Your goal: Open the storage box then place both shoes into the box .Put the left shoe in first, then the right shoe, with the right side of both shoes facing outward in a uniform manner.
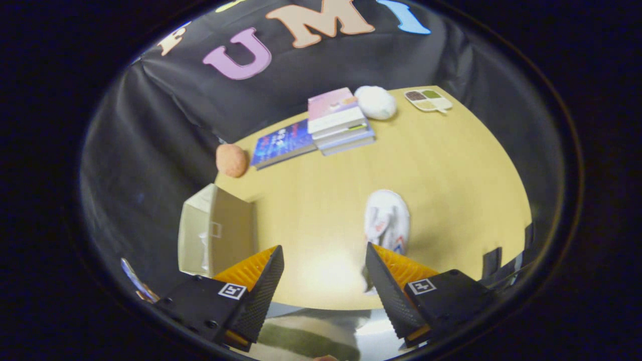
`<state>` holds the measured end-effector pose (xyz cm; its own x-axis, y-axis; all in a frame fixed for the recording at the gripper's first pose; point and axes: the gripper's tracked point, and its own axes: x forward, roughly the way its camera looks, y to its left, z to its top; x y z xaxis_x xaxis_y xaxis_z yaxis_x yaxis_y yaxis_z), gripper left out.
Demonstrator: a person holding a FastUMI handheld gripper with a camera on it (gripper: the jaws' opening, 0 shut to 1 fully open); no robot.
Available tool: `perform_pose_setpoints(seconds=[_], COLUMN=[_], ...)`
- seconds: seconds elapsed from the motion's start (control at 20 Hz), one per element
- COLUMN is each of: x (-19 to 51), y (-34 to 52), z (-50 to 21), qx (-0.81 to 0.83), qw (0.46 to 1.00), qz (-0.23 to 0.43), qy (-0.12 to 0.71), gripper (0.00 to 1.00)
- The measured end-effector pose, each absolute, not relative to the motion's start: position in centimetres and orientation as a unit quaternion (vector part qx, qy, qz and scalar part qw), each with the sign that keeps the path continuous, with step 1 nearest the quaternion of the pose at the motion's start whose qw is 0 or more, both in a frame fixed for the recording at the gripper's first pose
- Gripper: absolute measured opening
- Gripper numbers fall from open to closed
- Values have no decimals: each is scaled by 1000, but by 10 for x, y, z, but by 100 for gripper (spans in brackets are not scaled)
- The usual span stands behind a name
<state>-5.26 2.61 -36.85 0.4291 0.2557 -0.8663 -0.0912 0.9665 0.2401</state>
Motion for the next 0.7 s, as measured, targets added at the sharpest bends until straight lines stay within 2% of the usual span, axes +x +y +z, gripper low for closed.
perform_pose_setpoints(seconds=[0.4,0.7], x=[-72,-59], y=[-34,-49], z=[-460,-495], qx=[-4,-60], qw=[822,829], qz=[36,-4], qy=[569,556], gripper=[100,93])
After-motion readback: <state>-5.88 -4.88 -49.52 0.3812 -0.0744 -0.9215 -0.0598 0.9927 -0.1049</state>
